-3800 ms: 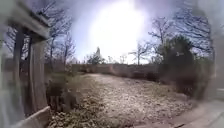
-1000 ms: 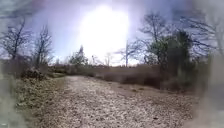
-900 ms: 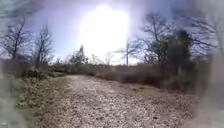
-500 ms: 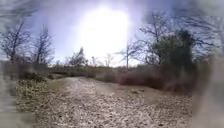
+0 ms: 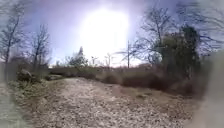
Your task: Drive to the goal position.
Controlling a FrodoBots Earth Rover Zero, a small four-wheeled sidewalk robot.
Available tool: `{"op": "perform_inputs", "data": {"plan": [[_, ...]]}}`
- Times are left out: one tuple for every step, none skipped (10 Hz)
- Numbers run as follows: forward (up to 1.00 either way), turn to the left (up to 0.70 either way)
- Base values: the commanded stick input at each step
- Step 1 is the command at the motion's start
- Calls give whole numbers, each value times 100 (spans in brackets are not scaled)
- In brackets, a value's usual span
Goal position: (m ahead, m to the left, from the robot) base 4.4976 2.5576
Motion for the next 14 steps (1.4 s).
{"op": "perform_inputs", "data": {"plan": [[70, 8], [70, 10], [70, 14], [70, 17], [70, 20], [70, 18], [70, 19], [70, 21], [70, 23], [70, 27], [70, 27], [70, 23], [70, 20], [70, 16]]}}
